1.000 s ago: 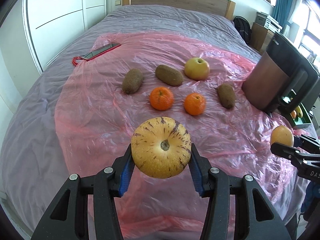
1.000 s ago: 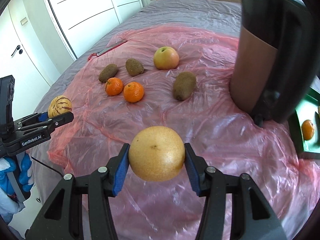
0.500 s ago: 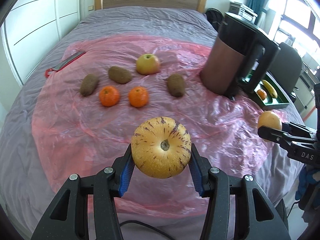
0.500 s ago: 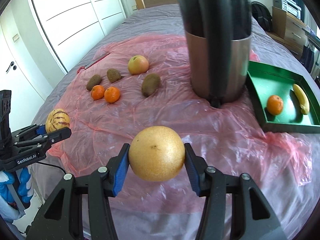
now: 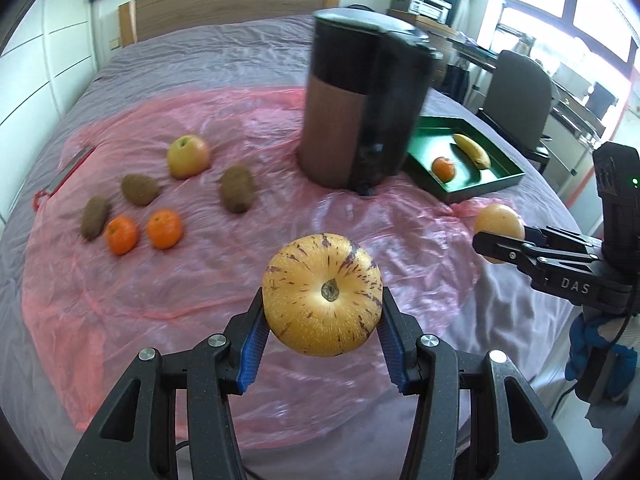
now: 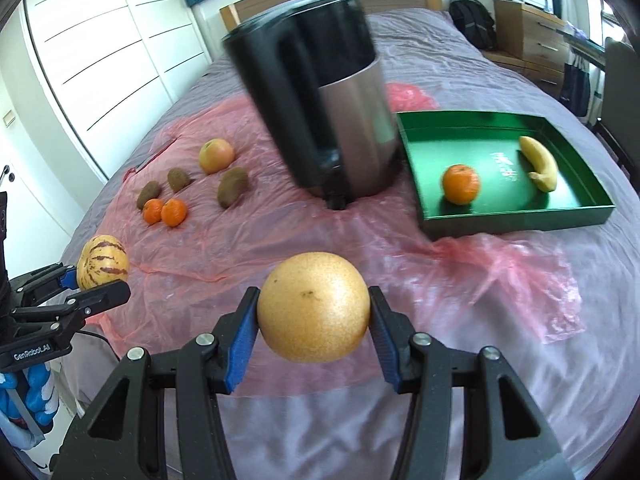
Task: Organize fruits
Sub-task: 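Carry striped fruit and pear into the green tray and open both tools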
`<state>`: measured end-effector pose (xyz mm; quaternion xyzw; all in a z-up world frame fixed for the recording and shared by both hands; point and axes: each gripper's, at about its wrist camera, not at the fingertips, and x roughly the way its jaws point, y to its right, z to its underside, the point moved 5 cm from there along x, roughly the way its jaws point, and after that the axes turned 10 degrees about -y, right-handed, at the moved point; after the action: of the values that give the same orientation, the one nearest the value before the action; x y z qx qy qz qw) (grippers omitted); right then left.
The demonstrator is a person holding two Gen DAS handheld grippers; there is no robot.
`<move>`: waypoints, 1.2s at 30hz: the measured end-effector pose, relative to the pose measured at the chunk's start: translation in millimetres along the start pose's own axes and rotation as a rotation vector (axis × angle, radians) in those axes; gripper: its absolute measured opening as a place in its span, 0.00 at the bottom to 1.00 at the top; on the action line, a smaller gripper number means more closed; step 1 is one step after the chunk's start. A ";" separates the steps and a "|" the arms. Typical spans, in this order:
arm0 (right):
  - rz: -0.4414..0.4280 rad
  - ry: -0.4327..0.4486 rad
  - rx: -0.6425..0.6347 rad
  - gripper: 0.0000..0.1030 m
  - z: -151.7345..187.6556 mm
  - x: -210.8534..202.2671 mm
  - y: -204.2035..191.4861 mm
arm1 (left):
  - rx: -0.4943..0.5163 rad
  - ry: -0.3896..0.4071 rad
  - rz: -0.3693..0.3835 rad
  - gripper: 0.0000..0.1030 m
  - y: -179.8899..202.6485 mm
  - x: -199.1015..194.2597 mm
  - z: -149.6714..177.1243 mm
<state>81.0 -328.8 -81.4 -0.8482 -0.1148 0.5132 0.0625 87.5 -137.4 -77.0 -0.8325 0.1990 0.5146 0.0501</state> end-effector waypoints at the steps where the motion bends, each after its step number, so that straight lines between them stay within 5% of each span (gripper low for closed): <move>1: 0.008 0.006 0.007 0.53 -0.5 -3.0 7.9 | 0.016 -0.001 0.011 0.44 10.4 1.6 -4.7; 19: 0.134 0.104 0.098 0.53 -55.4 -28.5 144.3 | 0.224 0.014 0.142 0.44 154.5 50.9 -112.1; 36: 0.330 0.099 0.222 0.53 -106.9 7.4 294.5 | 0.194 -0.017 0.121 0.44 194.3 150.9 -205.6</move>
<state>217.4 -610.0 -104.0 -0.8677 0.0865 0.4835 0.0763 244.1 -416.8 -90.1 -0.8059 0.2972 0.5019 0.1011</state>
